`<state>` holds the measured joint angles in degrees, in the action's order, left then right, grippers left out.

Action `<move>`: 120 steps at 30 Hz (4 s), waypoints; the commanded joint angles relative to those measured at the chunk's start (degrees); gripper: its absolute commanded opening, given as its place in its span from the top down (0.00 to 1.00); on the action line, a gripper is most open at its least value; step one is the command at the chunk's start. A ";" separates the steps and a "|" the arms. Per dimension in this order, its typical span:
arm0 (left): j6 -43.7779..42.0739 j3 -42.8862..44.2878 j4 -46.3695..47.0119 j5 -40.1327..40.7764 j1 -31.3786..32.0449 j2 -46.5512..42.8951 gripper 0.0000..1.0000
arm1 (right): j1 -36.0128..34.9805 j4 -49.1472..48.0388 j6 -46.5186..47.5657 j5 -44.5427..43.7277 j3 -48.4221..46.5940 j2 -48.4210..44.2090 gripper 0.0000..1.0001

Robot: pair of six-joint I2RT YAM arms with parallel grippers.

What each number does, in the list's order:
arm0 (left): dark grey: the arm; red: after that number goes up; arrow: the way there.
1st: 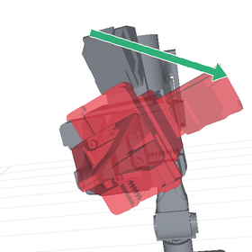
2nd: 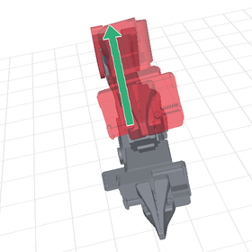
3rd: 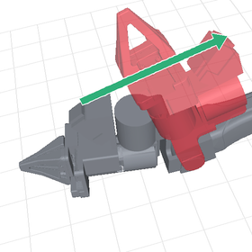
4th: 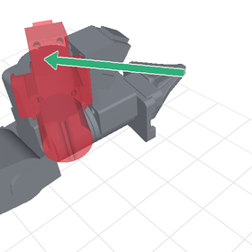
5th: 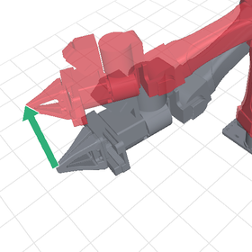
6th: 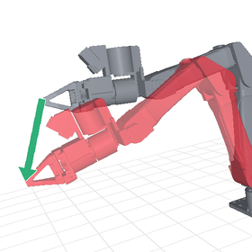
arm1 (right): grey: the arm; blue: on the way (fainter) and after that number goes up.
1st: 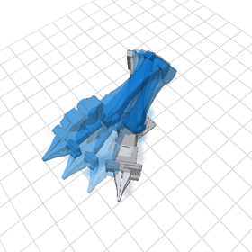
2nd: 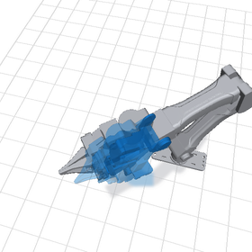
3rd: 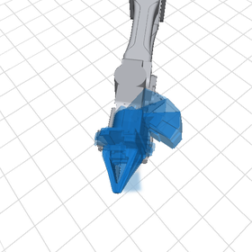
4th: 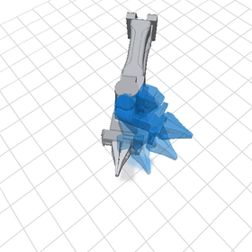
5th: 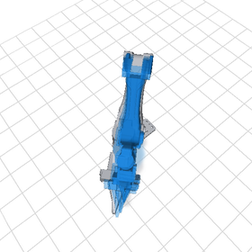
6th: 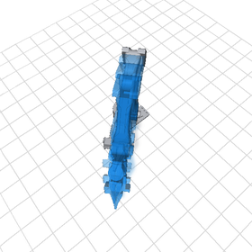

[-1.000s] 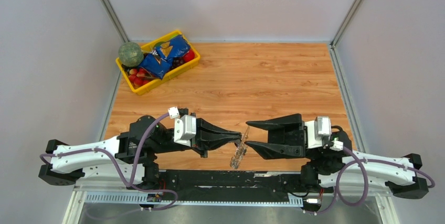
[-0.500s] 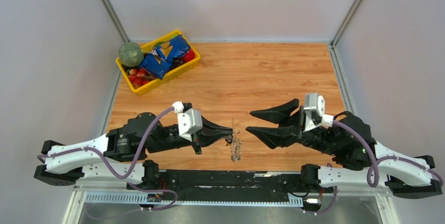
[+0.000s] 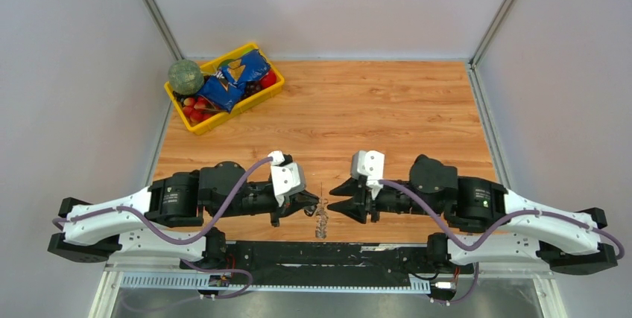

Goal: Put the keys on the keyring

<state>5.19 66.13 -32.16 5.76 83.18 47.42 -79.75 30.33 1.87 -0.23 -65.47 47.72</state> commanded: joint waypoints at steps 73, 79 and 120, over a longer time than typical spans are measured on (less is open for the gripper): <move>-3.75 -5.33 4.48 -3.00 0.25 -7.90 0.48 | -0.24 -2.71 2.11 6.74 0.47 2.40 1.00; -4.32 -5.97 6.08 -5.27 0.23 -5.71 0.43 | -0.24 -3.05 1.83 6.69 0.44 1.91 1.00; -4.30 -11.56 20.44 -6.13 0.25 -9.33 1.00 | -0.25 -29.61 -0.46 0.94 12.71 -10.87 1.00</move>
<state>0.62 54.92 -14.61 -0.97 83.24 39.62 -80.03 11.62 1.85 3.40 -52.73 39.72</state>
